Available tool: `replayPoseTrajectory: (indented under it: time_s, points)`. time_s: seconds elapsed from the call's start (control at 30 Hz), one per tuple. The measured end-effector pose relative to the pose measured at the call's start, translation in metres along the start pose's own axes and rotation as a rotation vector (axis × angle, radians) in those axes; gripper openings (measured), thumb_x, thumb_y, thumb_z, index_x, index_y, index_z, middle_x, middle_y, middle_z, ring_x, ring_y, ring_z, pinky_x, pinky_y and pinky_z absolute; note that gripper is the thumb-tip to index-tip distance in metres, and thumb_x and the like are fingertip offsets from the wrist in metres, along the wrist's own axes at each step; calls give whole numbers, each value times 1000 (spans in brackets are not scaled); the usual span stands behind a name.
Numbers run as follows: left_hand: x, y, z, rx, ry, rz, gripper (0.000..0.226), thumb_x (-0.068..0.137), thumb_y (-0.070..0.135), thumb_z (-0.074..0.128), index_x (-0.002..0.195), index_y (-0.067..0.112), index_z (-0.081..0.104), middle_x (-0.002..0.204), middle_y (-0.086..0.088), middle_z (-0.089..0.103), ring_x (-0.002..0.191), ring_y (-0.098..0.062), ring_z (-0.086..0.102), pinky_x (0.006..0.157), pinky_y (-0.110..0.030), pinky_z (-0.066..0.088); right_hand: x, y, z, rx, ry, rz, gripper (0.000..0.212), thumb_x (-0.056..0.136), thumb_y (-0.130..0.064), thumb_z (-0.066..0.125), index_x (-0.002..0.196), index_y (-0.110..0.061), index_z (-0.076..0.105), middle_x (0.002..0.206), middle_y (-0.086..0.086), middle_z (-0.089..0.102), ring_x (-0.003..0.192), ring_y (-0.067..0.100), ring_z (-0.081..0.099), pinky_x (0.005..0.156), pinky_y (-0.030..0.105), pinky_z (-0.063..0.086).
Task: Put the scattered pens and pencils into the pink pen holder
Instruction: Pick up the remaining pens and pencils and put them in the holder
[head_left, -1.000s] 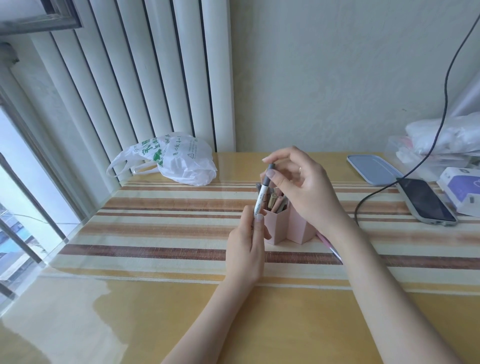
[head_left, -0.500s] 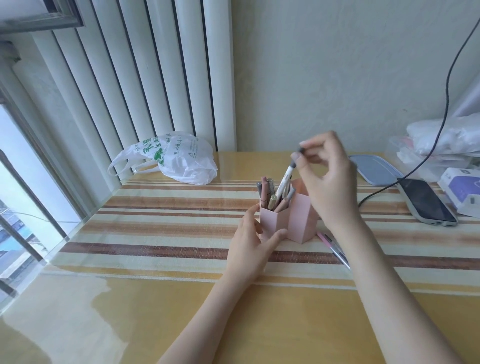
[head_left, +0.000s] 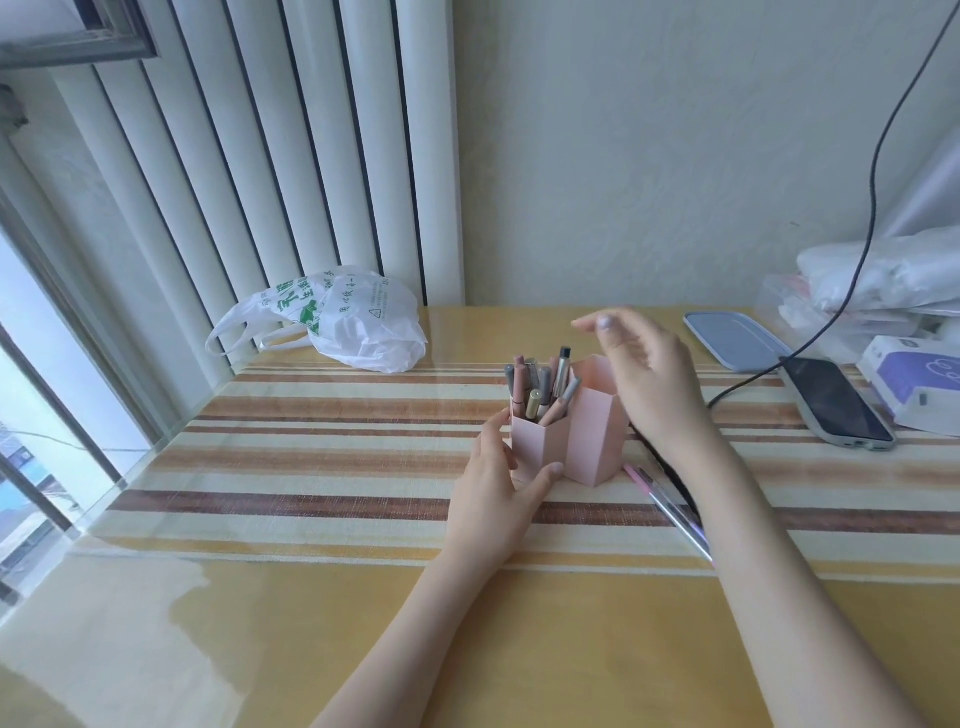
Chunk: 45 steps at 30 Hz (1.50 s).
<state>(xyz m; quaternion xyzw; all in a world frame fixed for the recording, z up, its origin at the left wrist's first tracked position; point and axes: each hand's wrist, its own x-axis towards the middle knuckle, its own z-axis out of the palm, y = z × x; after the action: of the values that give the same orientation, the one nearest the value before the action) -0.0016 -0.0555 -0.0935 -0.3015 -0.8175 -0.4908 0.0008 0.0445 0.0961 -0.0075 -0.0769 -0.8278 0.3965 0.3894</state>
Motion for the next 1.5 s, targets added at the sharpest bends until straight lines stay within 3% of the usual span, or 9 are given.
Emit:
replayPoseTrajectory:
  time_s: [0.13, 0.27, 0.33, 0.47, 1.0, 1.13, 1.27, 1.4, 1.5]
  points:
    - [-4, 3, 0, 9, 69, 12, 48, 81, 37, 65, 110, 22, 31, 86, 13, 47, 82, -21, 53, 63, -33, 42, -7, 14, -36, -110, 124, 209, 16, 97, -20, 47, 101, -17, 62, 102, -2, 67, 99, 16, 62, 78, 22, 44]
    - [-7, 6, 0, 47, 118, 64, 34, 85, 32, 59, 92, 17, 29, 75, 15, 47, 68, -23, 51, 54, -31, 34, -33, 32, -60, -369, -165, 524, 27, 93, -26, 55, 119, -20, 58, 120, 0, 62, 96, 16, 57, 73, 27, 42]
    - [-9, 7, 0, 90, 110, 112, 31, 87, 31, 57, 89, 16, 30, 72, 13, 47, 65, -23, 51, 52, -32, 34, -51, 36, -58, -381, -258, 587, 45, 90, -30, 60, 132, -19, 49, 130, 1, 57, 107, 20, 57, 83, 30, 46]
    - [-13, 8, 1, 152, 84, 196, 27, 89, 30, 55, 89, 15, 31, 74, 6, 53, 63, -26, 55, 50, -31, 34, -74, 36, -48, -446, -309, 541, 65, 81, -38, 70, 136, -14, 45, 133, 8, 55, 123, 26, 49, 96, 37, 43]
    - [-12, 3, 5, 185, 32, 259, 26, 88, 24, 57, 87, 20, 31, 68, 14, 49, 58, -25, 55, 51, -39, 45, -80, 51, -22, -666, -273, 426, 19, 87, -19, 59, 99, -5, 64, 91, 9, 67, 81, 28, 64, 70, 39, 56]
    - [-13, 2, 5, 193, 20, 292, 26, 87, 22, 57, 86, 22, 31, 69, 13, 49, 57, -25, 55, 51, -41, 46, -81, 49, -23, -569, -234, 425, 21, 92, -19, 53, 104, -7, 64, 88, 7, 67, 78, 27, 63, 64, 37, 53]
    - [-13, 3, 4, 200, 21, 352, 26, 85, 21, 58, 93, 26, 35, 71, 13, 49, 52, -21, 55, 48, -36, 47, -77, 41, -43, -345, -14, 437, 24, 97, -16, 47, 109, -7, 66, 78, 0, 66, 63, 19, 61, 53, 26, 42]
    - [-16, 5, 5, 215, 16, 395, 23, 85, 26, 56, 97, 28, 36, 77, 12, 54, 51, -15, 54, 46, -34, 47, -71, 33, -64, -56, 215, 430, 15, 94, -24, 56, 97, -17, 69, 70, -11, 60, 64, 6, 55, 61, 24, 42]
    - [-17, 6, 5, 215, 27, 399, 22, 84, 28, 54, 97, 29, 36, 78, 12, 54, 52, -13, 54, 46, -32, 46, -69, 27, -66, 365, 367, 484, 10, 87, -20, 68, 79, -17, 61, 58, -5, 51, 49, 9, 42, 49, 22, 36]
